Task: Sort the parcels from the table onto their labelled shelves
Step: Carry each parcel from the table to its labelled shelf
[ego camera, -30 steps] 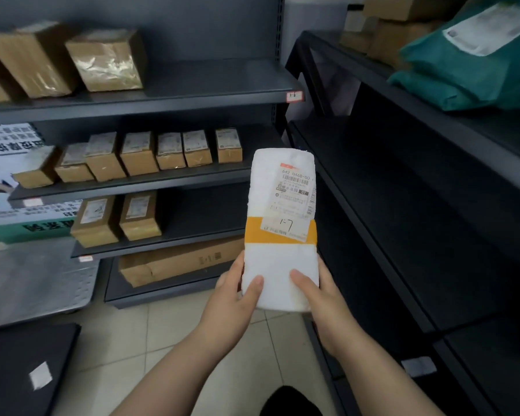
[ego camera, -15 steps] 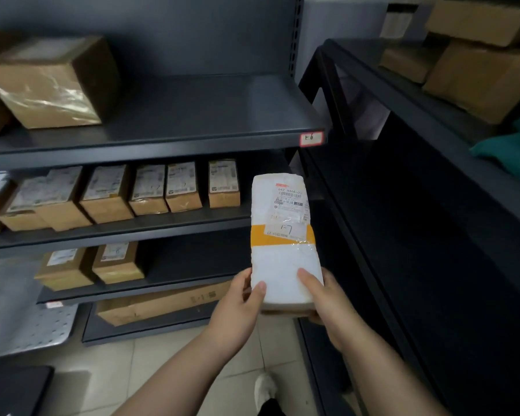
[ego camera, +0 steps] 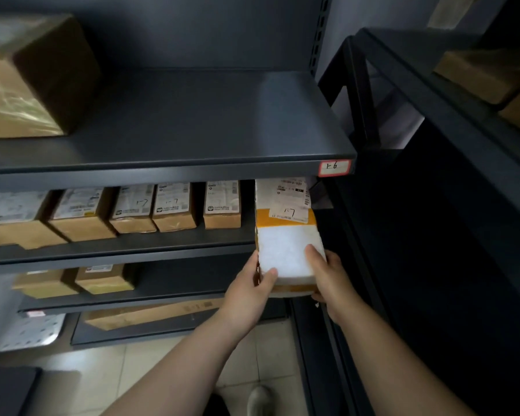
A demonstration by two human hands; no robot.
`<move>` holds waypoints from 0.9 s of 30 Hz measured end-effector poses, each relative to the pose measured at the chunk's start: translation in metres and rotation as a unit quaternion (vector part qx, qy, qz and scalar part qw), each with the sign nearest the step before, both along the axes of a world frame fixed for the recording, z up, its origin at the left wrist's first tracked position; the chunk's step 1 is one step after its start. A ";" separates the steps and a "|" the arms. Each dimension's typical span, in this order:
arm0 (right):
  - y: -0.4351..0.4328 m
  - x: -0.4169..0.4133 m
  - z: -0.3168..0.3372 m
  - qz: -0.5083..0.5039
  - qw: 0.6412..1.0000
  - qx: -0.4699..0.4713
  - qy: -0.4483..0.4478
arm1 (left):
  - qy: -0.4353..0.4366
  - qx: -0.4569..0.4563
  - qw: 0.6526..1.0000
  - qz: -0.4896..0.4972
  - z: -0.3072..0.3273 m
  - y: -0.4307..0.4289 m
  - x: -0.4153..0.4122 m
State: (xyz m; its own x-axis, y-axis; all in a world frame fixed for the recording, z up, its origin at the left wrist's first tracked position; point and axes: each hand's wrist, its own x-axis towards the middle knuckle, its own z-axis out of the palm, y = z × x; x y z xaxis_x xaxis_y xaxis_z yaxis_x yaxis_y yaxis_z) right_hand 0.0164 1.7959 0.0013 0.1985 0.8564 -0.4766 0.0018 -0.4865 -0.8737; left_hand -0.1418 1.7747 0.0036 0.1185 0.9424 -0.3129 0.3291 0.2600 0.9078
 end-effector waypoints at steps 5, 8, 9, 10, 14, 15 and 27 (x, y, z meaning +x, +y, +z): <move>0.024 -0.001 0.009 0.015 1.000 0.009 0.021 | 0.059 0.013 0.998 -0.035 0.000 0.030 -0.007; 0.032 -0.001 0.001 0.022 0.999 0.031 -0.001 | 0.061 0.024 0.997 -0.037 0.000 0.044 -0.010; 0.032 0.000 -0.004 0.011 0.999 0.042 -0.006 | 0.060 0.030 0.997 -0.034 0.000 0.047 -0.011; 0.030 0.000 -0.009 -0.005 0.998 0.056 -0.006 | 0.061 0.035 0.997 -0.030 -0.001 0.050 -0.011; 0.010 -0.005 -0.018 -0.034 0.993 0.098 -0.057 | 0.068 0.049 0.996 -0.032 -0.006 0.049 -0.008; 0.005 -0.007 -0.017 -0.029 0.989 0.110 -0.090 | 0.069 0.058 0.995 -0.032 -0.006 0.047 -0.006; -0.035 -0.011 -0.027 0.255 0.759 0.229 -0.553 | 0.430 0.281 0.835 -0.197 0.000 0.006 0.001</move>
State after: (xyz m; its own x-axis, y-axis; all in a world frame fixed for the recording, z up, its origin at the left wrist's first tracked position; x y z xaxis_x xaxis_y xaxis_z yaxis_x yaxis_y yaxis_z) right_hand 0.0056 1.7607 -0.0259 -0.1523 0.9821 0.1108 0.9441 0.1778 -0.2776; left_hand -0.1412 1.7808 0.0039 0.4127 0.9101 0.0376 0.8816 -0.4094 0.2350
